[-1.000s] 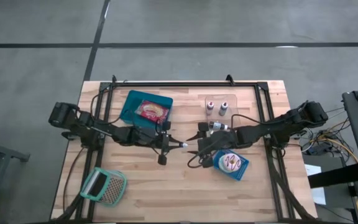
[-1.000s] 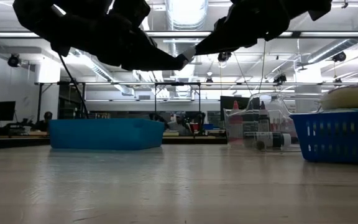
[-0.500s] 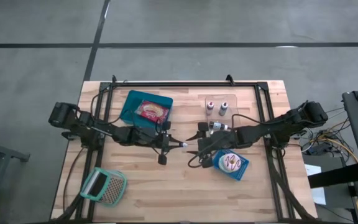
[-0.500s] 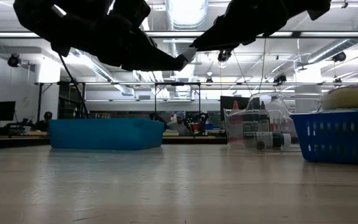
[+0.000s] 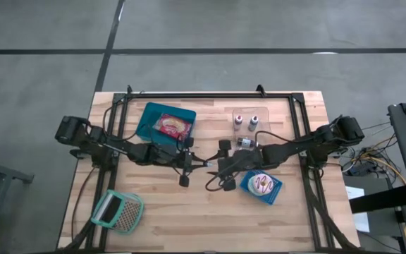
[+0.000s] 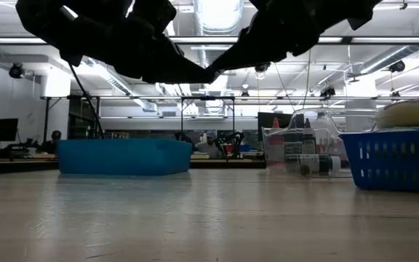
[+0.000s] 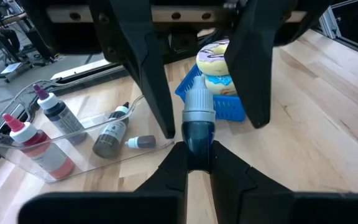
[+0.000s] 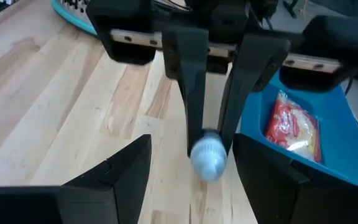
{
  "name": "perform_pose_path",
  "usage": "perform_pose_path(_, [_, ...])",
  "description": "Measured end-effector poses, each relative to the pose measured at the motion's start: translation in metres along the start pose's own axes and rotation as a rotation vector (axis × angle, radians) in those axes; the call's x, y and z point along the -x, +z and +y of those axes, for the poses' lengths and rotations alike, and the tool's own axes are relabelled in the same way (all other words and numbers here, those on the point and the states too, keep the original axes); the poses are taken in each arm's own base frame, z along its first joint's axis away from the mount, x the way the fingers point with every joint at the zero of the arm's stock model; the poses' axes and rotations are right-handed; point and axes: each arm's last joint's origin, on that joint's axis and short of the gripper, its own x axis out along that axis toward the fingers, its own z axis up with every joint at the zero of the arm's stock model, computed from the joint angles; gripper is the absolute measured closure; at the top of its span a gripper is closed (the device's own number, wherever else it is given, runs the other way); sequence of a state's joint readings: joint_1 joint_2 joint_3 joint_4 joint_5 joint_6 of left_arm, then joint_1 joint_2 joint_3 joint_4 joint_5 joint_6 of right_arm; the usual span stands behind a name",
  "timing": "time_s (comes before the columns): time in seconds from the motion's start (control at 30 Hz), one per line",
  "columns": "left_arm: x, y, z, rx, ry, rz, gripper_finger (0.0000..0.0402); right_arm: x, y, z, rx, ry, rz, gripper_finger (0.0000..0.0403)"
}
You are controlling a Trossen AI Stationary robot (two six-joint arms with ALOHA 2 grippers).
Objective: Pick & Place Food Item
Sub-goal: Put the small purple food coloring bottle into the transparent bin
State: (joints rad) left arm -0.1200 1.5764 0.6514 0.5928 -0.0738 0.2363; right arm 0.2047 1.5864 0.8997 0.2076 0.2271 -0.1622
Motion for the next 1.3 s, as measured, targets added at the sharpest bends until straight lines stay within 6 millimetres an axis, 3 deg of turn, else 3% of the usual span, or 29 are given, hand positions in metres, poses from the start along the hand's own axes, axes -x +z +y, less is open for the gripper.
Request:
perform_pose_path(0.73, [0.0003, -0.0014, -0.0006, 0.003, -0.008, 0.007, 0.0364, 0.0009, 0.0077, -0.0021, 0.019, 0.002, 0.067, 0.0346])
perform_pose_path(1.3, [0.0002, -0.0015, -0.0007, -0.004, -0.009, 0.007, 0.0368, 0.001, 0.0069, -0.0016, 0.039, 0.006, 0.075, 0.0353])
